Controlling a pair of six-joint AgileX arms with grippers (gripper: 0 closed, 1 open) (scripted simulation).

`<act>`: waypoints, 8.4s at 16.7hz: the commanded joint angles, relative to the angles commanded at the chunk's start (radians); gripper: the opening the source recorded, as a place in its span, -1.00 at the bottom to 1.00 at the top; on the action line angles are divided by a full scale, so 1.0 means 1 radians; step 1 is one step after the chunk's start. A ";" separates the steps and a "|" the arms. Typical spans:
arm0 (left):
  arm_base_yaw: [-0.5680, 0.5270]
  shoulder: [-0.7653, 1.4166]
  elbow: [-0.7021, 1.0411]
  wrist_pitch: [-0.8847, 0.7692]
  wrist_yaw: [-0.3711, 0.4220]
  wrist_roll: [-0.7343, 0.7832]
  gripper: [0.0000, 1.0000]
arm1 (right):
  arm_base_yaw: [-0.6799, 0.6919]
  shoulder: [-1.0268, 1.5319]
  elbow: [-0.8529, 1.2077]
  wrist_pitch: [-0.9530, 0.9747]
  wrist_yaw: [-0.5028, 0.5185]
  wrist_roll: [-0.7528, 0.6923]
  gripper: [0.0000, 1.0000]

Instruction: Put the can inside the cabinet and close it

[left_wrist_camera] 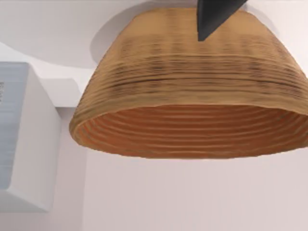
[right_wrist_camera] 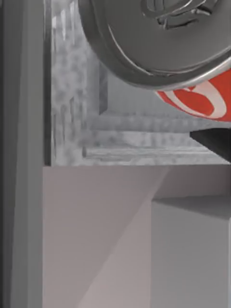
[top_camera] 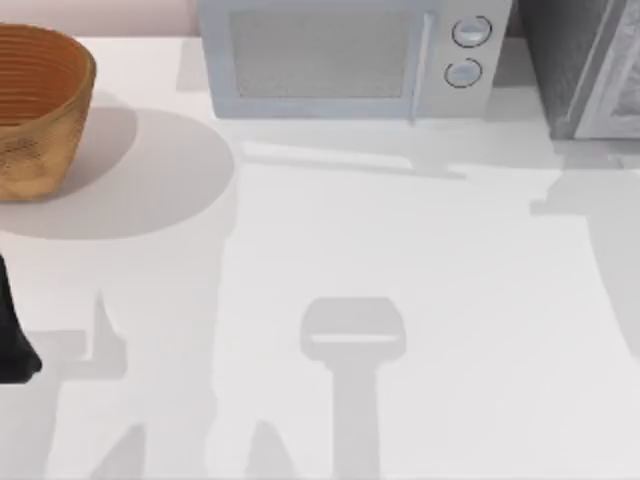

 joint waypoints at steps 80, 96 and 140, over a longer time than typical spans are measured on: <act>0.000 0.000 0.000 0.000 0.000 0.000 1.00 | -0.082 -0.056 0.043 0.072 -0.142 -0.063 1.00; 0.000 0.000 0.000 0.000 0.000 0.000 1.00 | -0.120 -0.871 -1.114 0.274 -0.130 -0.012 1.00; 0.000 0.000 0.000 0.000 0.000 0.000 1.00 | -1.173 0.639 -0.263 0.936 -1.167 0.010 1.00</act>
